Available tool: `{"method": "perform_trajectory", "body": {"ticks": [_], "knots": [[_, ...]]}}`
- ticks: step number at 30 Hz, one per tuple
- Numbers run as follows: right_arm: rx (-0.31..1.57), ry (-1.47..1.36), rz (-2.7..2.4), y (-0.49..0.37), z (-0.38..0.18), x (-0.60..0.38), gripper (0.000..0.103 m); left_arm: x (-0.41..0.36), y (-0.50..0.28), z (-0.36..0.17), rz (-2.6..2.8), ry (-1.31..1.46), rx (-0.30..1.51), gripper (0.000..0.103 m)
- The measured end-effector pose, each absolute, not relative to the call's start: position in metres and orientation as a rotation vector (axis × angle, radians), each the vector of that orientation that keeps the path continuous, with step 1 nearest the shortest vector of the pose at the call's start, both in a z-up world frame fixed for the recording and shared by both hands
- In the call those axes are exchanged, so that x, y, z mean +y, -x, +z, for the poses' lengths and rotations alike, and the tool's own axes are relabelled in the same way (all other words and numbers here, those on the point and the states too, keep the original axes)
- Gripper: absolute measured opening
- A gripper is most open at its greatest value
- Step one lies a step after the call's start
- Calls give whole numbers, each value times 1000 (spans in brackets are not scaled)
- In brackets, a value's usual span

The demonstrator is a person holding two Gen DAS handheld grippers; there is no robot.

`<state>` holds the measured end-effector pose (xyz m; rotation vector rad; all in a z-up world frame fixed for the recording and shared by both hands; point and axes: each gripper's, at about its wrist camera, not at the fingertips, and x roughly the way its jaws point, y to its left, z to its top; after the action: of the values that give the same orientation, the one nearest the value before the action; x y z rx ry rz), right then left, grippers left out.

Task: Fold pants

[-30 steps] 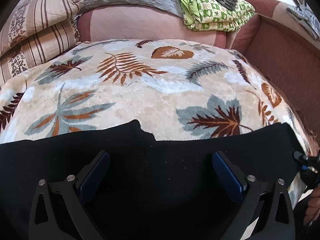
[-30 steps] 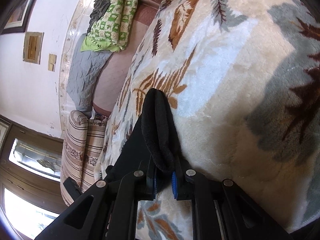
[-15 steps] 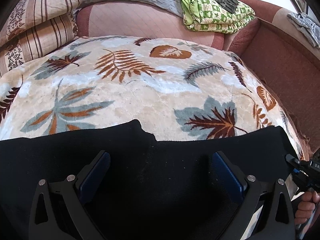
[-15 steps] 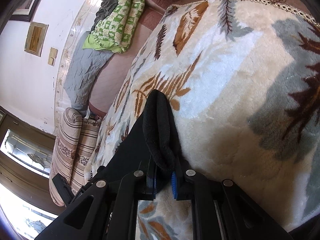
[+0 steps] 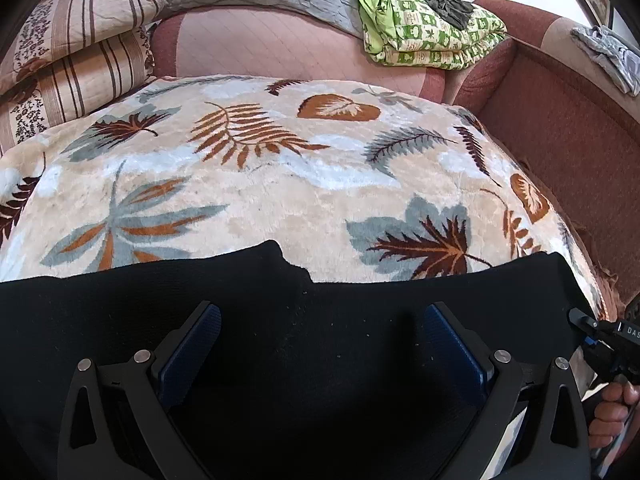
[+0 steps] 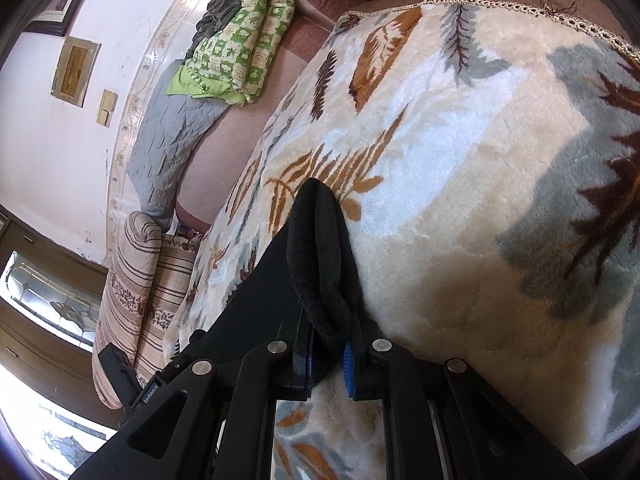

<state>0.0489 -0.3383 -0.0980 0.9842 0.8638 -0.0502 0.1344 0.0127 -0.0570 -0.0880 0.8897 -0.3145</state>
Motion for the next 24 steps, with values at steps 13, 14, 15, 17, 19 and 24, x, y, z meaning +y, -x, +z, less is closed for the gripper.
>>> {"method": "perform_trajectory", "body": {"ticks": [13, 14, 15, 17, 19, 24], "knots": [[867, -926, -56, -51, -95, -335, 10, 13, -135, -54, -318, 92, 907, 102], [867, -925, -56, -51, -95, -336, 10, 13, -135, -54, -320, 95, 910, 102], [866, -927, -57, -51, -95, -335, 10, 14, -136, -53, -323, 99, 911, 102], [866, -929, -60, -51, -94, -335, 10, 16, -135, -52, -325, 110, 909, 101], [864, -928, -62, -51, -93, -335, 10, 18, -135, -51, -322, 122, 908, 101], [866, -857, -72, -53, -88, -329, 10, 17, -135, -51, -313, 116, 908, 101]]}}
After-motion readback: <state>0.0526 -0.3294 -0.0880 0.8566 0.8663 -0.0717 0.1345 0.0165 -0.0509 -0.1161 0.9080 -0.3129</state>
